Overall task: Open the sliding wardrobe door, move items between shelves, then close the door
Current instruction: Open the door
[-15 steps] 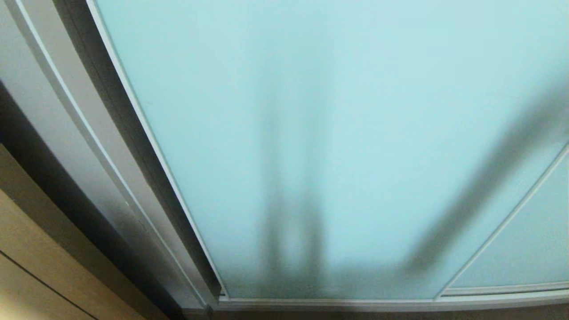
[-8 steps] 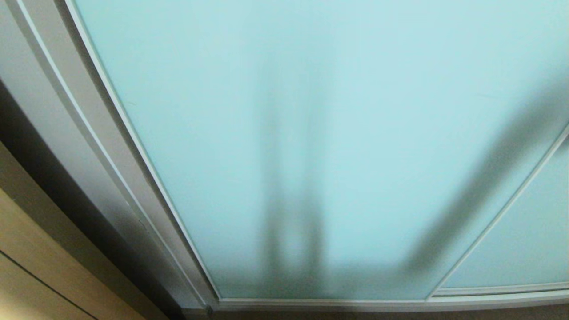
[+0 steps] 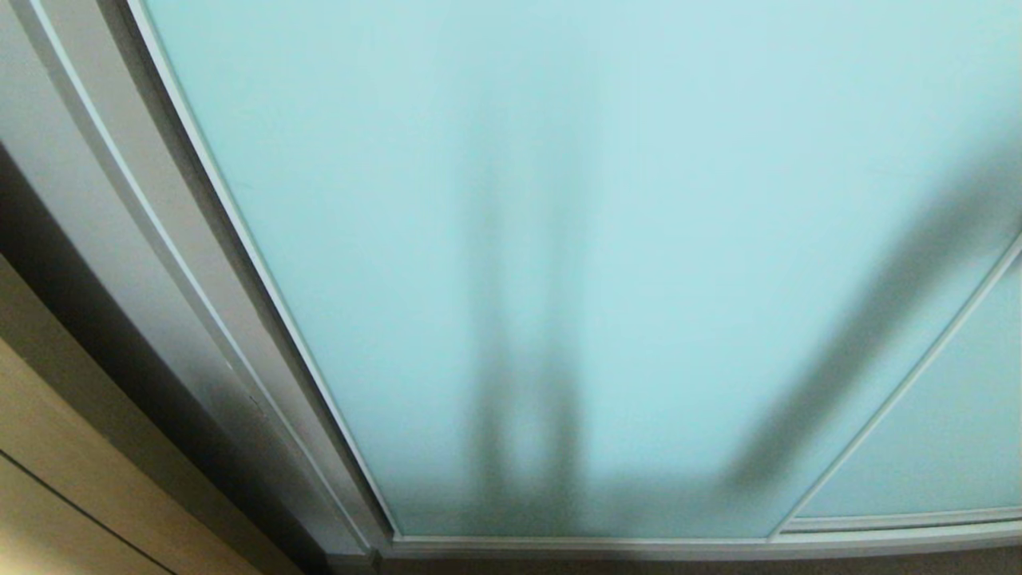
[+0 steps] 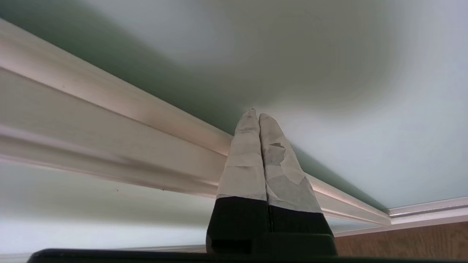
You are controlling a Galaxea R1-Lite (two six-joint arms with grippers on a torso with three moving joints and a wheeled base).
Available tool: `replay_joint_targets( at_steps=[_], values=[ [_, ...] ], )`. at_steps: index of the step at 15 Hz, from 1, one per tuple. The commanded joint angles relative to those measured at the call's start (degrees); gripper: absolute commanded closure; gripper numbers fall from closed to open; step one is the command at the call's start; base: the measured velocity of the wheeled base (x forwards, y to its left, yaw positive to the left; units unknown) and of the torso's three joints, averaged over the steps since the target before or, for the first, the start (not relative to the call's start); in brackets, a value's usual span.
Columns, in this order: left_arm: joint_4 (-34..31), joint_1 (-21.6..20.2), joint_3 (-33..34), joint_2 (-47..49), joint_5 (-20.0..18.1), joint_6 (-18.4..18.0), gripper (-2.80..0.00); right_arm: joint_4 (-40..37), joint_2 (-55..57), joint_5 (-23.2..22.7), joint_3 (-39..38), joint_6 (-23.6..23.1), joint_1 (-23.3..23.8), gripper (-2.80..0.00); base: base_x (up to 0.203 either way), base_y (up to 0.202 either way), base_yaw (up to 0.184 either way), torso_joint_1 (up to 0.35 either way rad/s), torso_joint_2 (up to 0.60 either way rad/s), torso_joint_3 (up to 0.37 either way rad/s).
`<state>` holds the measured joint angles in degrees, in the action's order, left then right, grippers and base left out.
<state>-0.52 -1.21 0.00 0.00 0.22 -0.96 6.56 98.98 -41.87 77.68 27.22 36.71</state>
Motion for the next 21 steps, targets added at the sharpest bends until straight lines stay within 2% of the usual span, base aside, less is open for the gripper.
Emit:
replay_joint_targets(
  at_steps=[1, 6, 9, 10, 12, 13, 17, 21],
  values=[
    [0.0, -0.02, 0.09, 0.09, 0.04, 0.0, 0.0, 0.03, 0.17, -0.23, -0.09, 0.11, -0.06, 0.0, 0.0, 0.0, 0.0, 0.0, 0.0, 0.0],
    [0.0, -0.02, 0.09, 0.09, 0.04, 0.0, 0.0, 0.13, -0.1, -0.23, -0.51, 0.02, -0.05, 0.0, 0.0, 0.0, 0.0, 0.0, 0.0, 0.0],
    [0.0, -0.02, 0.09, 0.09, 0.04, 0.0, 0.0, 3.11, -0.66, 0.04, -0.54, -1.94, 1.08, 0.0, 0.0, 0.0, 0.0, 0.0, 0.0, 0.0],
    [0.0, -0.02, 0.09, 0.09, 0.04, 0.0, 0.0, 5.16, -0.36, 2.35, -0.66, -4.04, 2.13, 0.0, 0.0, 0.0, 0.0, 0.0, 0.0, 0.0],
    [0.0, -0.02, 0.09, 0.09, 0.04, 0.0, 0.0, 8.6, -0.84, 10.1, -1.58, -8.72, 2.96, 0.0, 0.0, 0.0, 0.0, 0.0, 0.0, 0.0],
    [0.0, -0.02, 0.09, 0.09, 0.04, 0.0, 0.0, 10.06, -2.5, 12.1, -2.23, -10.79, 3.16, 0.0, 0.0, 0.0, 0.0, 0.0, 0.0, 0.0],
    [0.0, -0.02, 0.09, 0.09, 0.04, 0.0, 0.0, 12.46, -12.39, 14.1, -6.53, -13.46, 6.8, 0.0, 0.0, 0.0, 0.0, 0.0, 0.0, 0.0],
    [0.0, -0.02, 0.09, 0.09, 0.04, 0.0, 0.0, 14.23, -27.63, 15.01, -15.47, -14.17, 10.78, 0.0, 0.0, 0.0, 0.0, 0.0, 0.0, 0.0]
  ],
)
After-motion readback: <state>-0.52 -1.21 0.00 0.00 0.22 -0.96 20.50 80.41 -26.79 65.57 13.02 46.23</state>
